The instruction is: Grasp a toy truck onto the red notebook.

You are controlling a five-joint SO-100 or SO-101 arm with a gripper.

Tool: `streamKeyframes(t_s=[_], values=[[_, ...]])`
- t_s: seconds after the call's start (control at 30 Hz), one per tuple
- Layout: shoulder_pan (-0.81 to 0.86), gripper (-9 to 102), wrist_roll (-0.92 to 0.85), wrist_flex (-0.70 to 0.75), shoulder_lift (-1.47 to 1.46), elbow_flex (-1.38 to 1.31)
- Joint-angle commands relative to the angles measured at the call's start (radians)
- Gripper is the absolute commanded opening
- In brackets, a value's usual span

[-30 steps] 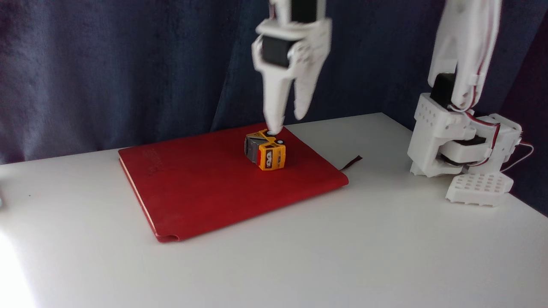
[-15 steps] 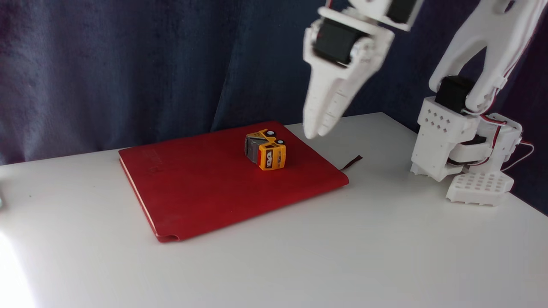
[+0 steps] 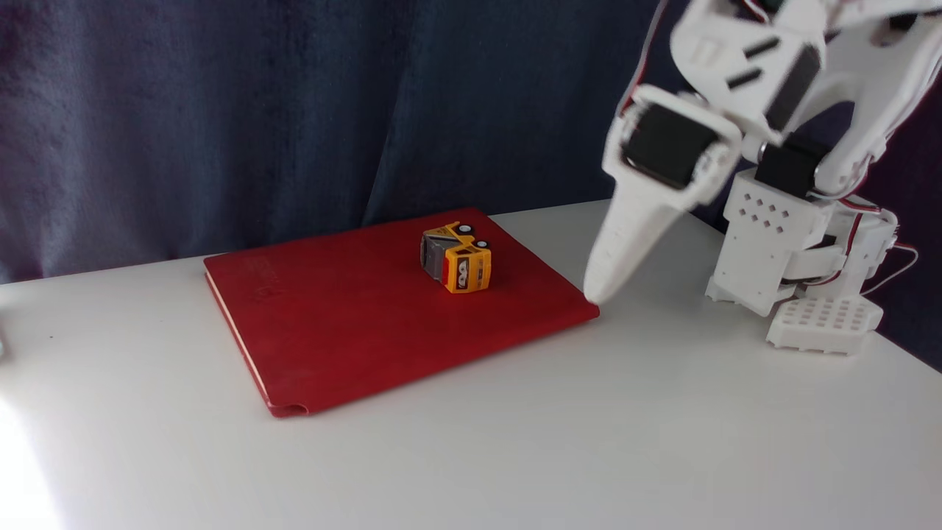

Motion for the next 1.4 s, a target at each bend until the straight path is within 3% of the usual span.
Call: streamKeyframes(t_s=[0.0, 0.3, 0.6, 0.83, 1.37], values=[[-0.025, 0, 0.006, -0.048, 0.087, 0.069], [0.011, 0, 0.075, -0.153, 0.229, 0.227], [0.017, 0, 0.098, -0.141, 0.532, 0.459], [0.008, 0, 0.100, 0.058, 0.983, 0.629], [0.048, 1, 0.161, 0.038, 0.982, 0.670]])
